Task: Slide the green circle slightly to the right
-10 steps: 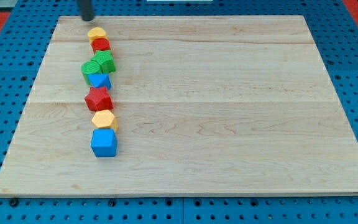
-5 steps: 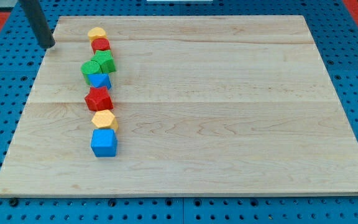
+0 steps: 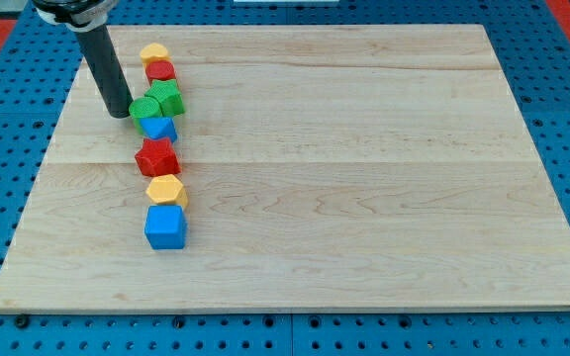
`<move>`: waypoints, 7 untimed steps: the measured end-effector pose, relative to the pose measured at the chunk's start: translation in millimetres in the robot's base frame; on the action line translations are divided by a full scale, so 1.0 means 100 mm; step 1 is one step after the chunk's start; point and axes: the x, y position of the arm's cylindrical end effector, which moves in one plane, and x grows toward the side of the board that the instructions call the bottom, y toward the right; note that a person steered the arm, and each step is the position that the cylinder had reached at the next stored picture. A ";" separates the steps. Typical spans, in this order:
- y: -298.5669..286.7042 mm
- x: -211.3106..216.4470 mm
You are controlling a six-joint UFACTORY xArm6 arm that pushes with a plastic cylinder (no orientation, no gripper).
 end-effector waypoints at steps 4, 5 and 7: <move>0.06 0.10; 0.14 0.10; 0.08 0.10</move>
